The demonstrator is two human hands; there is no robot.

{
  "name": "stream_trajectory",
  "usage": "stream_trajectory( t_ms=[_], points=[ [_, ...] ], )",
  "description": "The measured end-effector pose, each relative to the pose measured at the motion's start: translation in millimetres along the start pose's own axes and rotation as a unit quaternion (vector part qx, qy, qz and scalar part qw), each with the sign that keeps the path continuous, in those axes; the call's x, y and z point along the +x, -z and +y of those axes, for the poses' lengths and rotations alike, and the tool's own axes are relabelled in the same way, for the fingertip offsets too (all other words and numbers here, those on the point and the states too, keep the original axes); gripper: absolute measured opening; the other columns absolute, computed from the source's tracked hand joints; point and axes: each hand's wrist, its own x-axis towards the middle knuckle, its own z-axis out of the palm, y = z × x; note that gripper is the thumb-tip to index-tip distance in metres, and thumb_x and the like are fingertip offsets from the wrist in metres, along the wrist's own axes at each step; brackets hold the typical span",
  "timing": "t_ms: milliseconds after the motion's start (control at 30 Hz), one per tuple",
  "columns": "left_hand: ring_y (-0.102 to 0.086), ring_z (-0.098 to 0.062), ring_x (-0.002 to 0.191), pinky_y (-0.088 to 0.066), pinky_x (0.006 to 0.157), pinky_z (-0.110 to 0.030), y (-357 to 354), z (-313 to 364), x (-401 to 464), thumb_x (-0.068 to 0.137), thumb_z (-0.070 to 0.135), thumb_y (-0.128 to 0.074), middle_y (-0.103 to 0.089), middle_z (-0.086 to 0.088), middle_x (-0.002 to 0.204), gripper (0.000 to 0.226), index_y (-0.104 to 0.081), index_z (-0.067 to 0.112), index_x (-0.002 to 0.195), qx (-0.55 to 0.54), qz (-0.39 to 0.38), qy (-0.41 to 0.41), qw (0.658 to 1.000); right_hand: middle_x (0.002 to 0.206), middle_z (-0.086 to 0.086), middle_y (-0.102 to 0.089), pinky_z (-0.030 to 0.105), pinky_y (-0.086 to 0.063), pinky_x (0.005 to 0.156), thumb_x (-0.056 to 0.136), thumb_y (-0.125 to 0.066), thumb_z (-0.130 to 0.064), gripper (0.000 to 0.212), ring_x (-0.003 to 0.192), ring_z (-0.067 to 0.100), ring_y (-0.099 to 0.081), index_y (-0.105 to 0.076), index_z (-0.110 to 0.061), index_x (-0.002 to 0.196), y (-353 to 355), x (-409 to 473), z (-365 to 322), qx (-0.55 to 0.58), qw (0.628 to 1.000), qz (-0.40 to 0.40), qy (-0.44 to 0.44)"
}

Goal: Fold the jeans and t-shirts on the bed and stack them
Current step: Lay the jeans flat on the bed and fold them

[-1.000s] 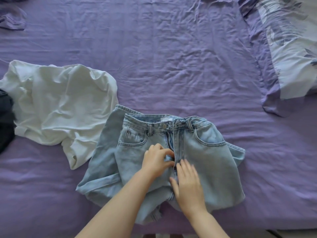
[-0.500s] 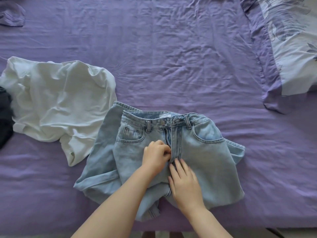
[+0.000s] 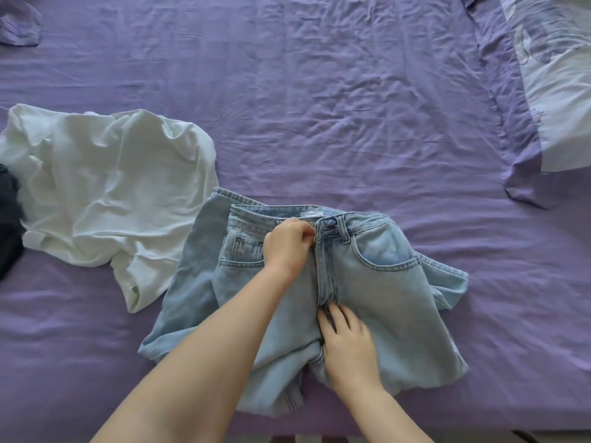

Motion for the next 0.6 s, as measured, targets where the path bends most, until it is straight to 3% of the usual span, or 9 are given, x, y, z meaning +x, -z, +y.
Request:
stream_trajectory(
  t_ms=[167, 267, 333, 400, 500, 600],
  points=[
    [-0.046, -0.023, 0.112, -0.034, 0.09, -0.035, -0.7, -5.3, 2.2, 0.087, 0.026, -0.063, -0.058, 0.002, 0.112, 0.015, -0.073, 0.026, 0.098, 0.053, 0.021, -0.004, 0.998, 0.111, 0.001, -0.067, 0.03, -0.054, 0.071, 0.041, -0.08, -0.042, 0.066, 0.098, 0.023, -0.065, -0.071, -0.018, 0.102, 3.4, 1.7, 2.3, -0.005, 1.0, -0.01, 0.004],
    [-0.031, -0.025, 0.127, -0.022, 0.101, -0.037, 5.5, -6.6, 8.6, 0.086, 0.027, -0.063, -0.049, 0.002, 0.129, 0.013, -0.073, 0.028, 0.095, 0.101, 0.001, -0.045, 0.994, 0.103, -0.004, -0.068, 0.03, -0.052, 0.064, 0.064, -0.065, -0.04, 0.034, 0.088, 0.02, -0.066, -0.073, -0.024, 0.093, 8.9, 6.5, 0.4, -0.02, 0.999, 0.033, -0.002],
    [-0.026, -0.025, 0.136, -0.014, 0.111, -0.04, 9.0, -7.0, 13.7, 0.086, 0.028, -0.062, -0.044, -0.001, 0.14, 0.014, -0.072, 0.027, 0.096, 0.131, -0.023, -0.072, 0.988, 0.093, -0.006, -0.068, 0.032, -0.051, 0.059, 0.071, -0.071, -0.035, 0.013, 0.078, 0.02, -0.064, -0.073, -0.027, 0.082, 13.4, 14.1, -0.2, -0.004, 0.998, 0.058, -0.016],
    [-0.038, -0.024, 0.13, -0.011, 0.115, -0.044, 11.1, -6.5, 18.7, 0.088, 0.027, -0.059, -0.05, -0.001, 0.135, 0.017, -0.07, 0.027, 0.1, 0.141, -0.062, -0.079, 0.985, 0.08, -0.006, -0.066, 0.033, -0.048, 0.054, 0.068, -0.079, -0.034, 0.012, 0.069, 0.022, -0.061, -0.07, -0.026, 0.071, 19.5, 24.9, 1.4, 0.009, 0.998, 0.052, -0.027],
    [-0.052, -0.024, 0.115, -0.024, 0.107, -0.04, 14.4, -6.9, 24.8, 0.085, 0.03, -0.061, -0.06, 0.0, 0.116, 0.025, -0.059, 0.026, 0.109, 0.129, -0.074, -0.078, 0.986, 0.073, -0.004, -0.063, 0.034, -0.048, 0.057, 0.072, -0.078, -0.032, 0.015, 0.069, 0.024, -0.059, -0.068, -0.022, 0.068, 33.3, 45.6, 5.8, 0.023, 0.998, 0.054, -0.01],
    [-0.053, -0.027, 0.115, -0.034, 0.095, -0.038, 17.0, -8.9, 31.1, 0.08, 0.04, -0.067, -0.061, -0.003, 0.12, 0.054, -0.046, 0.022, 0.126, 0.132, -0.085, -0.059, 0.986, 0.086, -0.002, -0.064, 0.035, -0.048, 0.067, 0.075, -0.075, -0.026, 0.012, 0.083, 0.026, -0.06, -0.067, -0.018, 0.081, 52.5, 71.7, 10.2, 0.062, 0.992, 0.104, 0.044]
  ],
)
